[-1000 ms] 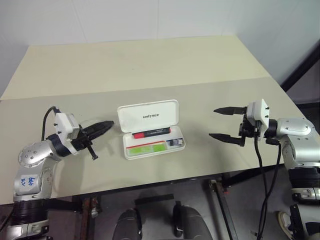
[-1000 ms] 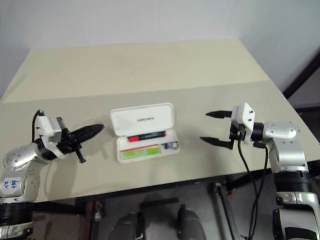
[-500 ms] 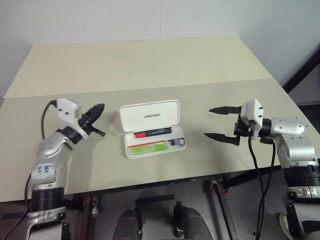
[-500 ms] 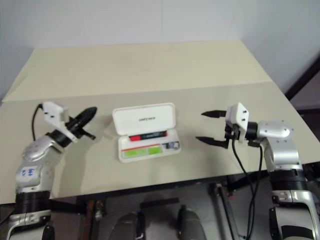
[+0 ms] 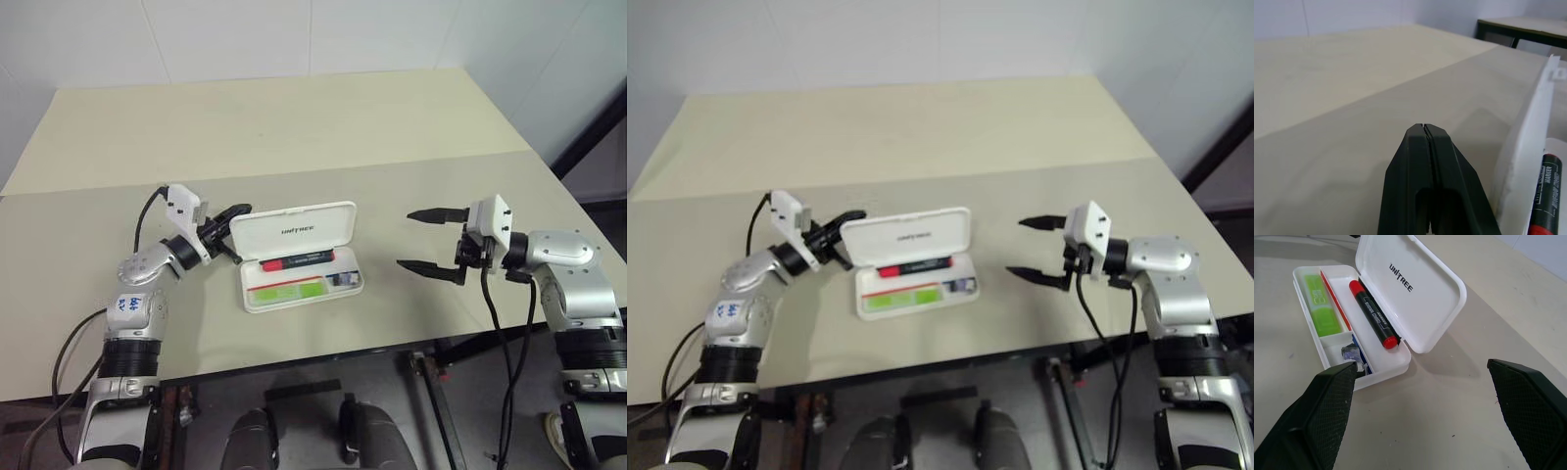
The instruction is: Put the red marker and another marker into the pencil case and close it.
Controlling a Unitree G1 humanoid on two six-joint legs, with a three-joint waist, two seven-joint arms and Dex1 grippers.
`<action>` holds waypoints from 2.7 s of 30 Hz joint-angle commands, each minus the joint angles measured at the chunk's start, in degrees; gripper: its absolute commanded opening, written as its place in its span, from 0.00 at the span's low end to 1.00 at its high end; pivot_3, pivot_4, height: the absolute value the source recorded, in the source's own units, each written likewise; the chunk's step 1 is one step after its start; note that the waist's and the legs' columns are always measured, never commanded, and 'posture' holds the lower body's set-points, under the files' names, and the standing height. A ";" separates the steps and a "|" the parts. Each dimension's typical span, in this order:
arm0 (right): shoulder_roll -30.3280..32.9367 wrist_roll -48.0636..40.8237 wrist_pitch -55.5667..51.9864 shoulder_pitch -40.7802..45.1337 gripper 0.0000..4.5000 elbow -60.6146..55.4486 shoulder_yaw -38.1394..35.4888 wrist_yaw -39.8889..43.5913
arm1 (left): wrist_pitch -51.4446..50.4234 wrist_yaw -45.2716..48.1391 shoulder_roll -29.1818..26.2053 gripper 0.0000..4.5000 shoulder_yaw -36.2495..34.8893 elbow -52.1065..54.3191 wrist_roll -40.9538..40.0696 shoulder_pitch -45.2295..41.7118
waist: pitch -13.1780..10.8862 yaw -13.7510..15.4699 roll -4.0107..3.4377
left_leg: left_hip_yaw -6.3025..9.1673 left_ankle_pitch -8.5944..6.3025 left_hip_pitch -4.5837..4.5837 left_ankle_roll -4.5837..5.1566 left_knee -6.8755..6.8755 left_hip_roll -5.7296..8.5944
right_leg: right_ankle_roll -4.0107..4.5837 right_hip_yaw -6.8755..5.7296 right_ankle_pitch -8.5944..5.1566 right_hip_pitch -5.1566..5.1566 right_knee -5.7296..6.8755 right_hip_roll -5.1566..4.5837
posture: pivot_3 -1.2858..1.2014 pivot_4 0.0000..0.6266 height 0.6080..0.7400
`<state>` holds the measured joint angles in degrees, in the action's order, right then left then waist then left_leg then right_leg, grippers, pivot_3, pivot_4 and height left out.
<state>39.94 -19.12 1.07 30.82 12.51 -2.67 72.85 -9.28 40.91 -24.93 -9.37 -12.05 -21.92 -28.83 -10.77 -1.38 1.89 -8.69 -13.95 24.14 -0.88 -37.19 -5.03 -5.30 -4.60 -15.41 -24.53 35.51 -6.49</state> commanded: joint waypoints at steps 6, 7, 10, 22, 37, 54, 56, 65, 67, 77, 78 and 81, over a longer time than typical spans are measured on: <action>0.28 -0.79 -0.11 0.23 1.00 -2.27 -0.74 -0.65 | 8.12 12.95 -4.74 0.01 3.67 5.13 0.91 0.87 | 0.00 0.07 0.00 | 0.00 0.00 0.00 0.00 0.04 0.00 | 0.00 0.00 0.00 0.00 -0.02 0.00 | 0.52 0.24 1.00; 0.37 -0.80 -0.03 0.20 1.00 -2.19 -0.82 -0.63 | 8.06 15.47 -5.56 0.01 5.46 5.96 1.20 1.00 | 0.00 0.13 0.00 | -0.01 0.00 0.00 0.00 0.04 0.00 | 0.00 0.00 0.00 0.00 -0.04 0.00 | 0.52 0.24 1.00; 0.45 -0.70 0.35 0.17 1.00 -2.00 -1.03 -0.89 | 6.99 21.61 -7.83 0.01 11.66 7.48 3.56 1.32 | 0.00 0.22 0.00 | -0.02 -0.01 0.01 0.01 0.03 0.01 | 0.00 0.00 0.00 0.00 -0.04 -0.01 | 0.52 0.24 1.00; 0.12 -1.51 -0.85 -3.64 1.00 -7.07 -1.87 -4.56 | 3.83 17.78 -3.57 0.01 20.59 7.05 12.31 -1.11 | 0.01 2.34 -0.01 | 0.03 -0.11 0.03 0.24 -0.14 0.08 | -0.03 0.01 0.02 0.04 0.00 -0.08 | 0.52 0.24 1.00; -1.25 -3.36 -3.05 -10.68 1.00 -15.52 -2.25 -11.14 | 0.43 19.46 -6.25 0.01 25.70 8.07 17.84 -2.27 | 0.10 2.34 -0.17 | 0.12 -0.20 -0.01 0.59 -0.17 0.17 | -0.19 0.01 0.18 0.21 -0.15 -0.15 | 0.52 0.24 1.00; -3.13 -3.32 -2.99 -10.56 1.00 -16.13 -1.17 -13.04 | -4.02 20.62 -10.56 0.01 28.68 9.54 21.90 -1.05 | 0.15 1.08 -0.20 | 0.11 -0.20 -0.05 0.58 -0.12 0.14 | -0.16 0.02 0.16 0.19 -0.13 -0.11 | 0.52 0.24 1.00; -3.52 -3.36 -3.05 -10.84 1.00 -16.52 -1.01 -13.30 | -4.63 20.65 -10.66 0.01 29.16 9.70 21.70 -0.48 | 0.25 1.10 -0.29 | 0.11 -0.20 -0.07 0.57 -0.10 0.13 | -0.14 0.02 0.15 0.19 -0.13 -0.10 | 0.52 0.24 1.00; -4.29 -3.26 -3.18 -11.00 1.00 -16.72 -0.87 -13.44 | -5.48 16.87 -5.15 0.01 21.44 11.23 13.06 -0.15 | 0.28 1.35 -0.32 | 0.12 -0.20 -0.06 0.57 -0.14 0.13 | -0.12 0.02 0.14 0.20 -0.10 -0.10 | 0.52 0.24 1.00; -4.36 -3.21 -3.22 -10.75 1.00 -16.51 -0.69 -13.27 | -4.23 14.86 -3.76 0.01 17.04 11.73 10.36 0.00 | 0.27 1.32 -0.31 | 0.13 -0.20 -0.03 0.58 -0.15 0.14 | -0.13 0.02 0.14 0.20 -0.10 -0.12 | 0.52 0.24 1.00; -4.27 -2.76 -1.25 -9.46 1.00 -11.95 -0.61 -10.76 | -2.83 15.16 -2.70 0.01 2.66 14.99 -3.36 2.36 | 0.25 1.22 -0.29 | 0.10 -0.19 0.04 0.56 -0.12 0.14 | -0.15 0.02 0.15 0.12 -0.11 -0.10 | 0.52 0.24 1.00; -4.24 -2.68 -0.52 -9.29 1.00 -10.68 -0.73 -10.15 | -2.55 15.30 -3.63 0.05 1.64 15.05 -3.60 3.24 | 0.26 1.09 -0.29 | 0.10 -0.19 0.03 0.56 -0.12 0.14 | -0.15 0.02 0.15 0.12 -0.11 -0.09 | 0.52 0.24 1.00; -3.93 -2.68 1.36 -8.88 1.00 -7.74 -1.02 -8.46 | -1.96 16.36 -6.34 0.21 -0.14 15.88 -4.07 6.20 | 0.25 1.04 -0.29 | 0.08 -0.18 0.01 0.55 -0.08 0.13 | -0.15 0.03 0.15 0.12 -0.11 -0.07 | 0.52 0.24 1.00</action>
<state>35.45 -21.46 0.38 21.15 4.42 -2.58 63.26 -12.30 56.29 -29.96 -7.86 1.44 -24.60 -23.60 -10.52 -0.34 1.60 -8.60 -14.12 24.14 -0.34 -37.25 -4.91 -5.45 -4.57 -15.26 -24.42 35.41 -6.57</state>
